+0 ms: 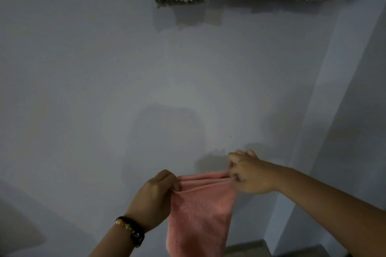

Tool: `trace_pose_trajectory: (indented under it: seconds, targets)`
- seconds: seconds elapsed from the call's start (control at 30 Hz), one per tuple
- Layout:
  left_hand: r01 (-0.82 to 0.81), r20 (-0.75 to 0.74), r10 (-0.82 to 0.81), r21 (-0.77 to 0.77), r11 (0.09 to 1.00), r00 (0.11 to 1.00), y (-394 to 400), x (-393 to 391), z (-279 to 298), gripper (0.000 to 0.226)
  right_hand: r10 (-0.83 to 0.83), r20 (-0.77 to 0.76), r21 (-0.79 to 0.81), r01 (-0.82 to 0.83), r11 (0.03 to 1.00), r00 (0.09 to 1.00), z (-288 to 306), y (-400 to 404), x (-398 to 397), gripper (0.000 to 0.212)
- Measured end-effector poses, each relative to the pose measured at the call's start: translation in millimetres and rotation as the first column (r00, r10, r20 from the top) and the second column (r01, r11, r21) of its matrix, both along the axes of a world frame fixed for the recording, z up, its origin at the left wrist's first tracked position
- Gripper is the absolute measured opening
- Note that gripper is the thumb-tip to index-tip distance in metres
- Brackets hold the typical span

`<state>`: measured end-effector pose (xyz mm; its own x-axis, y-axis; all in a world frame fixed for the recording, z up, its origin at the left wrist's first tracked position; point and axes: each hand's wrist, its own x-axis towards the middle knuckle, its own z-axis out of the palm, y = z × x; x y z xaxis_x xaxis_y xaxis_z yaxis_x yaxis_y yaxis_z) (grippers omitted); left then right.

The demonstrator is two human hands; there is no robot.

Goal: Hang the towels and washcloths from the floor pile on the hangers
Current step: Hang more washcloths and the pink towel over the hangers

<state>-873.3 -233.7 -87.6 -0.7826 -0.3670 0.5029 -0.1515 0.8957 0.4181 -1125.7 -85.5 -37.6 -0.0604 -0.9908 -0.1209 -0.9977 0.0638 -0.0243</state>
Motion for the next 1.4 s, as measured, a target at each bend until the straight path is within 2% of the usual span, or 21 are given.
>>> trace_pose_trajectory:
  seconds: [0.07,0.2,0.33,0.43,0.53,0.67,0.77,0.83,0.9,1.0,1.07,1.1,1.13,1.17,1.2,1.23,1.27,1.3,1.33,1.37,1.4]
  targets:
    - [-0.014,-0.034,0.015,0.024,1.000,0.999,-0.5,1.9,-0.4,0.027,0.039,-0.082,-0.118,-0.049,0.992,0.996,-4.0,5.3,-1.5,0.026]
    - [-0.061,-0.089,0.071,0.108,0.992,0.994,1.4,0.8,0.8,0.022,-0.031,-0.113,-0.213,0.006,0.977,0.993,-4.7,-1.5,-2.8,0.059]
    - [-0.135,-0.121,0.207,0.437,0.889,0.971,3.6,-5.6,6.7,0.017,-0.029,0.230,-0.447,0.132,0.885,0.973,-1.2,-7.6,3.6,0.048]
    - [-0.129,-0.094,0.197,0.479,0.868,0.976,5.2,-7.1,8.7,0.017,-0.001,0.354,-0.586,0.222,0.779,0.935,3.5,-6.2,10.1,0.046]
    - [-0.130,-0.103,0.229,0.576,0.807,0.968,3.8,-7.2,12.1,0.018,0.027,0.416,-0.622,0.263,0.738,0.909,11.5,-4.1,12.7,0.045]
    - [-0.035,-0.230,0.330,0.772,0.635,0.916,15.0,-16.7,23.2,0.025,0.054,0.557,-0.580,0.342,0.739,0.828,19.6,-2.3,17.4,0.039]
    - [-0.068,-0.248,0.448,0.811,0.581,0.859,23.3,-29.9,30.9,0.011,0.018,0.594,-0.531,0.375,0.760,0.805,23.5,-1.2,19.5,0.039]
    - [-0.078,-0.233,0.438,0.808,0.585,0.868,25.0,-34.3,38.1,0.018,-0.067,0.482,-0.523,0.348,0.778,0.874,27.5,0.7,19.9,0.017]
    - [-0.057,-0.220,0.352,0.773,0.632,0.910,26.5,-35.0,46.9,0.019,-0.254,0.331,-0.432,0.385,0.816,0.909,32.4,4.7,19.5,0.012]
    - [0.065,-0.271,0.227,0.764,0.642,0.935,35.0,-37.4,59.0,0.012,-0.542,0.182,-0.221,0.571,0.791,0.820,42.0,12.8,23.1,0.014]
    - [0.135,-0.327,0.193,0.758,0.638,0.925,42.2,-42.5,65.5,0.010,-0.593,0.279,-0.144,0.643,0.752,0.755,46.9,17.8,28.1,0.017]
    - [0.162,-0.354,0.190,0.758,0.632,0.916,45.6,-45.4,69.6,0.009,-0.571,0.411,-0.119,0.663,0.739,0.710,49.8,19.9,32.0,0.021]
    - [0.186,-0.383,0.193,0.755,0.629,0.903,48.0,-48.5,73.8,0.008,-0.517,0.587,-0.086,0.683,0.725,0.623,52.0,21.9,35.9,0.023]
    - [0.203,-0.408,0.196,0.748,0.632,0.892,49.8,-51.6,78.4,0.007,-0.426,0.767,-0.041,0.699,0.714,0.480,54.6,24.3,41.3,0.021]
    - [0.216,-0.429,0.196,0.736,0.642,0.882,51.0,-54.5,82.7,0.006,-0.304,0.906,0.008,0.705,0.709,0.296,56.9,27.2,47.7,0.018]
    - [0.229,-0.448,0.189,0.723,0.651,0.874,52.4,-57.0,88.2,0.005,-0.166,0.977,0.027,0.699,0.715,0.132,59.8,30.5,53.9,0.016]
    - [0.242,-0.464,0.177,0.707,0.664,0.868,53.3,-59.7,93.7,0.004,-0.043,0.998,0.004,0.689,0.724,0.040,62.0,33.5,58.1,0.020]
    - [0.253,-0.474,0.159,0.690,0.678,0.866,54.6,-61.9,99.3,0.005,0.058,0.998,-0.055,0.687,0.724,0.019,64.9,35.8,62.3,0.026]
    - [0.259,-0.482,0.142,0.670,0.695,0.865,55.1,-64.8,104.6,0.008,0.145,0.988,-0.140,0.698,0.702,0.052,68.5,37.4,65.9,0.032]
    - [0.261,-0.487,0.125,0.648,0.715,0.865,56.4,-67.3,110.0,0.010,0.223,0.968,-0.238,0.719,0.653,0.117,72.8,37.5,68.8,0.038]
    - [0.255,-0.490,0.112,0.619,0.743,0.865,57.7,-70.5,115.2,0.010,0.283,0.933,-0.350,0.741,0.573,0.222,76.6,37.3,70.4,0.041]
